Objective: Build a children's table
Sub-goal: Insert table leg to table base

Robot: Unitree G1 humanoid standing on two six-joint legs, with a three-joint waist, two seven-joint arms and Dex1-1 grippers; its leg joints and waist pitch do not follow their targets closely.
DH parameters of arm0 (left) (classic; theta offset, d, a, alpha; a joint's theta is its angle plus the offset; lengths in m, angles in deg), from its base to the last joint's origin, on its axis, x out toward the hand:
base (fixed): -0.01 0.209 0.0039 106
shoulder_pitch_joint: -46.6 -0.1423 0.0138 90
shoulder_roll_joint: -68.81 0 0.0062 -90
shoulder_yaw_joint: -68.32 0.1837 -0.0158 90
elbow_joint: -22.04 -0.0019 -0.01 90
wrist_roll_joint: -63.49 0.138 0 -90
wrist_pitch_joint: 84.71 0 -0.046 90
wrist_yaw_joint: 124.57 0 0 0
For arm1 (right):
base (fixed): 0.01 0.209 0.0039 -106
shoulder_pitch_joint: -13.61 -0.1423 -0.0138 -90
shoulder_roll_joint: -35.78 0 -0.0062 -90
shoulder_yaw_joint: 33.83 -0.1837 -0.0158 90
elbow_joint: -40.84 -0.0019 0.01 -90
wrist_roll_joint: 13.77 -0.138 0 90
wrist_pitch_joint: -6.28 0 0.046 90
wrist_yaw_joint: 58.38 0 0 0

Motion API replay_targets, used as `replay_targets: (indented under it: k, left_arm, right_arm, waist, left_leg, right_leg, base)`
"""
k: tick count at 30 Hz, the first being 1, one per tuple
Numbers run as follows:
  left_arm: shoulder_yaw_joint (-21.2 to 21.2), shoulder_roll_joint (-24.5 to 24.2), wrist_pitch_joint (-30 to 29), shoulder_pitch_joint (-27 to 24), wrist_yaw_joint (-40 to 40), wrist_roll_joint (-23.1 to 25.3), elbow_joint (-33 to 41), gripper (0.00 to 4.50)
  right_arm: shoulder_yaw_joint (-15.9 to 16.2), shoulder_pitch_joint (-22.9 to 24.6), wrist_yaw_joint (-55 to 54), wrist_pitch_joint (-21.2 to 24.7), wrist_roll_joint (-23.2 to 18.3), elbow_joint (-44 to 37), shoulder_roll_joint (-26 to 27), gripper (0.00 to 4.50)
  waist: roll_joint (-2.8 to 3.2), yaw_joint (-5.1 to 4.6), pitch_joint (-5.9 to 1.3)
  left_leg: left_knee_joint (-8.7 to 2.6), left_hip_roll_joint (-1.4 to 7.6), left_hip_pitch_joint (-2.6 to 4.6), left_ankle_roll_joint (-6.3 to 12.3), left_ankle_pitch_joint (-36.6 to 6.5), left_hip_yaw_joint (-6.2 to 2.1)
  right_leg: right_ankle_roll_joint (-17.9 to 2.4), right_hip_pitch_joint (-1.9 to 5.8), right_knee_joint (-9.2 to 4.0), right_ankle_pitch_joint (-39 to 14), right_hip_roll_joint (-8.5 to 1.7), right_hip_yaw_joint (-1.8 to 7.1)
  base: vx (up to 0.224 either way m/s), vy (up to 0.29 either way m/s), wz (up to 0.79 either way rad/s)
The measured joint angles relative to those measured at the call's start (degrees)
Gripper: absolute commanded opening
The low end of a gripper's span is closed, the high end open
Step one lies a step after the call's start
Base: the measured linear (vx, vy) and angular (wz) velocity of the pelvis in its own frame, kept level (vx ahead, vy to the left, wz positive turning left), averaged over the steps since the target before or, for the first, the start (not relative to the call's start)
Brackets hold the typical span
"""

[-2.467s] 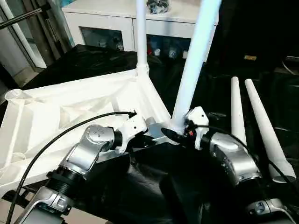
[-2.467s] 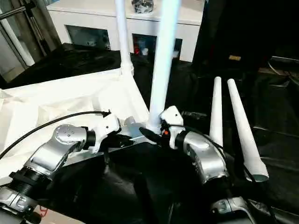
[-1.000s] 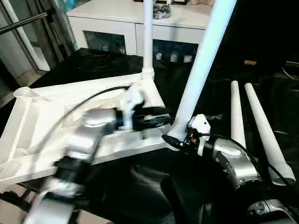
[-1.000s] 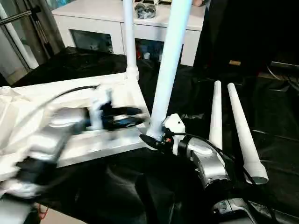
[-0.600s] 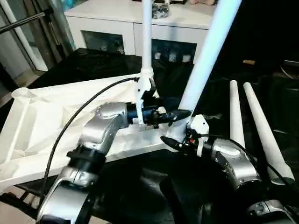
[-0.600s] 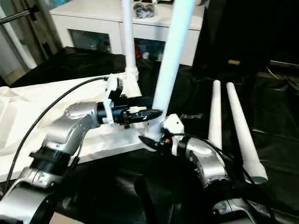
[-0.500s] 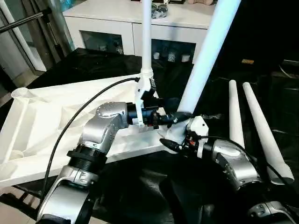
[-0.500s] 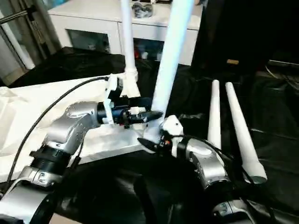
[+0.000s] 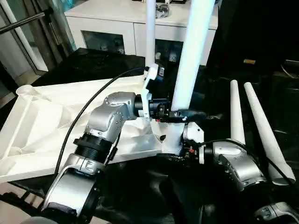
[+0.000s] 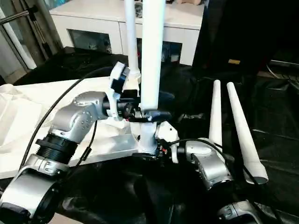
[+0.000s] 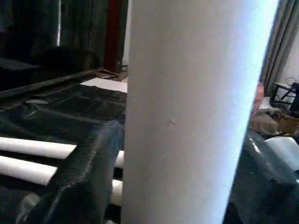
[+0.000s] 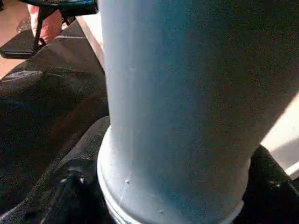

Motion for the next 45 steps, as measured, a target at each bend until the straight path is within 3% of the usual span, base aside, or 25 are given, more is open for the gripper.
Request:
replay_targets:
  k: [17, 24, 27, 33, 39, 42, 45]
  left_arm:
    - [-3.4, 1.8, -0.1, -0.2, 5.0, -1.6, -0.3, 1.96]
    - [-4.3, 3.6, 2.5, -1.0, 9.9, -1.0, -0.3, 1.84]
    - [-5.2, 3.8, 2.6, -1.0, 14.8, -0.6, -0.4, 1.81]
    - [-8.7, 2.6, 1.5, -1.0, 23.2, 0.8, 0.3, 1.80]
    - [-11.1, 1.1, -0.3, -1.0, 26.5, 0.5, 0.4, 1.80]
    - [-12.1, 1.2, -3.0, -1.1, 27.9, -0.9, 1.4, 1.80]
    - [-12.9, 1.2, -4.6, -1.3, 28.5, -1.9, 1.9, 1.80]
  right_arm:
    - [-0.6, 0.0, 0.2, 3.3, -1.4, -0.8, 0.0, 2.74]
    - [-1.1, 0.0, -1.5, 3.8, -1.8, -0.8, 0.2, 2.74]
    - [-2.0, -0.1, -3.0, 5.7, -2.2, -1.1, 0.9, 3.48]
    - [-4.9, -0.2, -5.1, 8.8, -4.8, -5.2, 1.6, 3.92]
    - [-7.8, -1.1, -9.2, 15.9, -8.0, -11.5, 1.2, 4.22]
    - [-10.5, -2.2, -9.8, 26.9, -12.6, -14.8, -1.5, 4.22]
    - [-13.3, -3.0, -10.4, 32.0, -15.4, -16.8, -2.5, 4.22]
  waist:
    - [0.06, 0.00, 0.03]
    - [0.27, -0.02, 0.14]
    - [0.32, -0.13, 0.14]
    - [0.33, -0.17, 0.13]
    - [0.33, 0.00, 0.13]
    - [0.36, 0.13, 0.15]
    - [0.35, 0.22, 0.14]
  left_leg:
    - [0.00, 0.00, -0.03, 0.00, 0.0, -0.02]
    - [0.00, 0.00, -0.05, 0.00, 0.0, -0.04]
    - [-0.01, 0.00, -0.05, 0.00, 0.0, -0.08]
    - [-0.02, 0.01, -0.02, 0.00, 0.0, -0.14]
    - [-0.02, 0.00, -0.04, -0.01, 0.0, -0.15]
    - [-0.02, -0.01, -0.14, 0.00, 0.0, -0.15]
    - [-0.07, 0.01, -0.20, 0.00, 0.0, -0.16]
  right_leg:
    - [0.0, 0.00, -0.04, 0.0, 0.00, -0.01]
    - [0.0, -0.01, -0.06, 0.0, 0.01, -0.02]
    - [0.0, -0.01, -0.06, 0.0, 0.04, -0.02]
    - [0.0, 0.00, -0.06, 0.0, 0.09, -0.02]
    - [0.0, 0.00, -0.09, 0.0, 0.09, -0.01]
    - [0.0, 0.00, -0.19, 0.0, 0.09, 0.00]
    - [0.0, 0.00, -0.34, 0.0, 0.14, -0.02]
  base:
    - [0.000, 0.000, 0.00]
    - [0.000, 0.000, 0.00]
    - [0.000, 0.000, 0.00]
    - [0.000, 0.000, 0.00]
    - [0.000, 0.000, 0.00]
    - [0.000, 0.000, 0.00]
    - [0.000, 0.000, 0.00]
